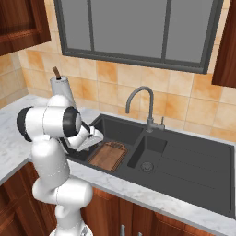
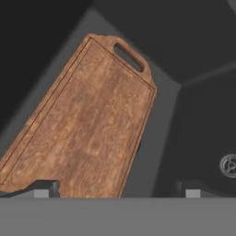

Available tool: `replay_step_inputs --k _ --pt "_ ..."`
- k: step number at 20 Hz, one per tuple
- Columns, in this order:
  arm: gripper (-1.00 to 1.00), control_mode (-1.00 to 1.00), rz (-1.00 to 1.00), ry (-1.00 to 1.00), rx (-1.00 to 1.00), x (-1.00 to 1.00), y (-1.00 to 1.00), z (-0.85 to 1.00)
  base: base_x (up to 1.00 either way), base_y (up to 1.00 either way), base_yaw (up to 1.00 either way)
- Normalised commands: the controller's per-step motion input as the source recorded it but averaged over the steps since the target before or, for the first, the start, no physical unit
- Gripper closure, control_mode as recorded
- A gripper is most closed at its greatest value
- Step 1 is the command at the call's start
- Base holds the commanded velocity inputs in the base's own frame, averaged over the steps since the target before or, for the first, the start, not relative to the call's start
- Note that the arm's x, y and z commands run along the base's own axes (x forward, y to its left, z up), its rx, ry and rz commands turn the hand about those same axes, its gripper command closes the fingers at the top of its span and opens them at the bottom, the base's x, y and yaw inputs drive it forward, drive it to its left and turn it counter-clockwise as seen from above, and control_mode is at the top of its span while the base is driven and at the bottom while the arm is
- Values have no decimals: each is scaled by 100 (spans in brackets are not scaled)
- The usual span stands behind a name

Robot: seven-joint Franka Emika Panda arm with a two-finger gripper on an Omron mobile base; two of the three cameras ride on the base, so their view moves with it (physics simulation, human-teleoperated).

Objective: Move the cutting board and knife to the sink. Then move spray from the shelves to the counter.

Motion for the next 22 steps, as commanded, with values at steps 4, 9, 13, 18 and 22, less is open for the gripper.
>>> replay_step_inputs --k 4,9,13,18,22 --pt "-100 -100 0 0 20 -5 0 27 0 0 0" --pt "-100 -100 0 0 22 -8 0 23 0 0 0" --pt "-100 -100 0 0 22 -12 0 27 0 0 0" --pt "-100 -100 0 0 20 -10 0 31 0 0 0" --pt "-100 -100 0 0 12 -21 0 37 0 0 0"
